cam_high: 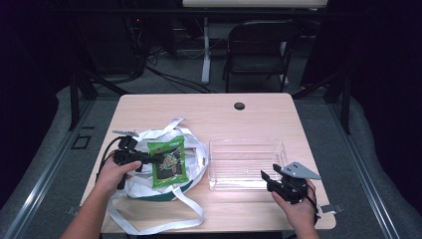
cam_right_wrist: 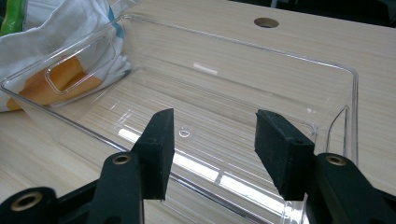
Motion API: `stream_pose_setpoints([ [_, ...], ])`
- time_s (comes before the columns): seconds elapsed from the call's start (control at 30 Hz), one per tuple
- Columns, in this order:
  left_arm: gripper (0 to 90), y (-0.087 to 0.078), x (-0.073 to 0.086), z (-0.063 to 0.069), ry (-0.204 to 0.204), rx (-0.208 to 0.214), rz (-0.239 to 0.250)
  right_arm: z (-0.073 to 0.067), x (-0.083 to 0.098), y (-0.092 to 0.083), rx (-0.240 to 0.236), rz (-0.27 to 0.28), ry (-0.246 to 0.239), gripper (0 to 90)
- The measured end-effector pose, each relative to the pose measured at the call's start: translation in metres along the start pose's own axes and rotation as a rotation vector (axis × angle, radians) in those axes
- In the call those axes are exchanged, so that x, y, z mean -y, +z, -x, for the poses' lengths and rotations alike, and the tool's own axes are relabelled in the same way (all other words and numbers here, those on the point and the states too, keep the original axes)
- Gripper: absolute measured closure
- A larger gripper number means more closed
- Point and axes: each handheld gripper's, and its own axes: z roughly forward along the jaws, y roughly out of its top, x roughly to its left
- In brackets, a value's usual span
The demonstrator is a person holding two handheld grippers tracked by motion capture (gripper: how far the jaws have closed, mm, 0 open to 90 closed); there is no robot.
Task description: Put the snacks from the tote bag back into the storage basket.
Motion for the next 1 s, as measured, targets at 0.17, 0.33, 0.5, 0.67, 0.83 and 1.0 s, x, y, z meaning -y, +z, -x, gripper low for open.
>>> stream_pose_setpoints([
  [0.17, 72.3, -0.004, -0.003, 0.003, 0.017, -0.014, 0.022, -0.001, 0.0, 0.0, -0.002, 0.003, -0.004, 47.9],
  [0.33, 72.3, -0.009, -0.007, 0.006, 0.045, -0.036, 0.048, -0.001, 0.0, 0.0, -0.002, 0.003, -0.007, 48.0],
  [0.5, 72.4, -0.013, -0.011, 0.01, 0.077, -0.051, 0.061, -0.001, 0.0, 0.0, -0.001, 0.003, -0.01, 48.0],
  [0.67, 72.4, -0.015, -0.013, 0.013, 0.097, -0.06, 0.071, 0.0, 0.0, -0.001, -0.002, 0.005, -0.011, 48.0],
  [0.83, 72.4, -0.017, -0.017, 0.016, 0.119, -0.07, 0.084, -0.001, 0.0, 0.0, -0.002, 0.009, -0.02, 48.0],
  [1.0, 72.4, -0.019, -0.022, 0.021, 0.141, -0.079, 0.101, -0.001, 0.0, -0.001, -0.001, 0.011, -0.027, 47.9],
])
